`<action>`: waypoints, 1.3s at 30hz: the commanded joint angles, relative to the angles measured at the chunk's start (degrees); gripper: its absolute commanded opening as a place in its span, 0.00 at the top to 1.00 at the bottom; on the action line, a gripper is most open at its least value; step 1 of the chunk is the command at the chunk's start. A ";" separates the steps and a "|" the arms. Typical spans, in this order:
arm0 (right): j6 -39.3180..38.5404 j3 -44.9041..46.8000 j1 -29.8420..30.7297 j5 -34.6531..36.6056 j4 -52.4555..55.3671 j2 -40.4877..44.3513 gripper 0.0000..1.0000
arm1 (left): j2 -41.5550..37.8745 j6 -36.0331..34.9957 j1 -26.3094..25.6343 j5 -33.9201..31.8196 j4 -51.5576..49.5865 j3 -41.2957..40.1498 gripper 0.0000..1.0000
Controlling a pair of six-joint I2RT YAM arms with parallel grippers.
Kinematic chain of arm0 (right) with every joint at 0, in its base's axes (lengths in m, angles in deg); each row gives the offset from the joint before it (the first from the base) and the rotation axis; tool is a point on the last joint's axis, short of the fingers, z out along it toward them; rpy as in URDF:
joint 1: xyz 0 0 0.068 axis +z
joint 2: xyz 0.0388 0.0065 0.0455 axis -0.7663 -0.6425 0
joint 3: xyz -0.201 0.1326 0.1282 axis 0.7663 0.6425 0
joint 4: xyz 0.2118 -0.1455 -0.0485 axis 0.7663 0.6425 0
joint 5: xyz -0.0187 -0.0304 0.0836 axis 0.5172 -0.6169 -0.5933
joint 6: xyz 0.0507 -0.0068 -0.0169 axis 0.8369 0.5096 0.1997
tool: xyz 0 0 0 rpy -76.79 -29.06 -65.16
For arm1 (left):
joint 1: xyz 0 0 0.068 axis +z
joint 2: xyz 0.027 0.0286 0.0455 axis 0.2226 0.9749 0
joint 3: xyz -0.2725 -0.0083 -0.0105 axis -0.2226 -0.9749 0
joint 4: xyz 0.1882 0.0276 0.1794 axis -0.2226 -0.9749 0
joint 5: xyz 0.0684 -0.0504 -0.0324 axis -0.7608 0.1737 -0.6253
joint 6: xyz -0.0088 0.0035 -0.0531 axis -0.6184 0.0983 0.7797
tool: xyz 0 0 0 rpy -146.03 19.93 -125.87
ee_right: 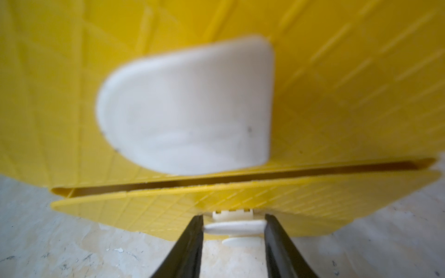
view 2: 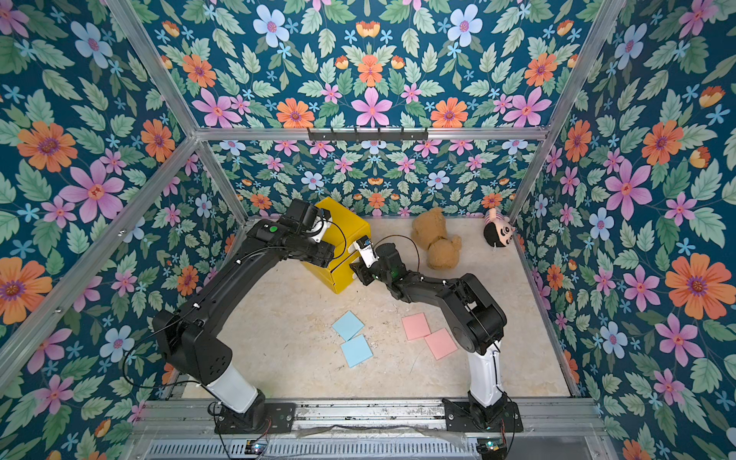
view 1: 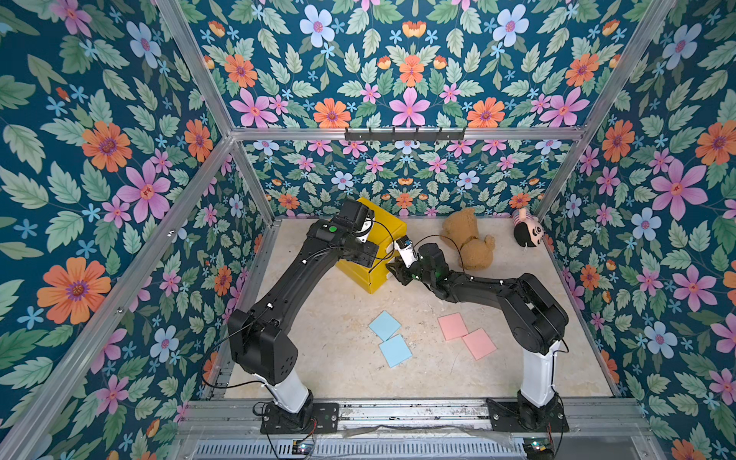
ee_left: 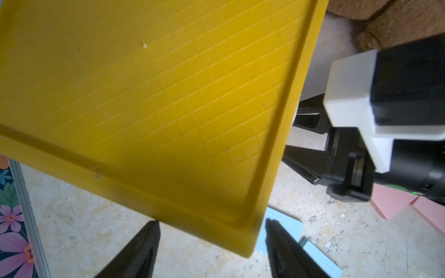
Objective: Please put the sticky notes in the drawer by color
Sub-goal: Open the drawer in the storage box.
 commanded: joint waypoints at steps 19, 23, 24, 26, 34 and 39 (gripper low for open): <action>1.71 17.39 -0.82 4.86 -4.45 12.04 0.55 | -0.58 -0.06 0.17 0.03 -1.10 -0.79 0.25; 1.79 19.14 -0.88 5.11 -4.62 13.23 0.55 | -0.63 -0.06 0.19 0.21 -1.12 -0.79 0.25; 1.76 19.22 -0.93 5.15 -4.58 13.15 0.55 | -0.56 -0.06 0.19 0.23 -1.15 -0.79 0.25; 1.75 19.13 -0.87 5.21 -4.39 13.07 0.55 | -0.70 0.01 0.19 0.06 -1.07 -0.79 0.25; 1.14 21.77 -0.95 6.70 -3.61 15.40 0.55 | -1.31 0.10 0.19 -0.11 -1.03 -1.27 0.25; 1.32 23.10 -1.03 6.80 -3.79 16.11 0.52 | -0.94 0.00 0.19 0.05 -0.90 -1.23 0.25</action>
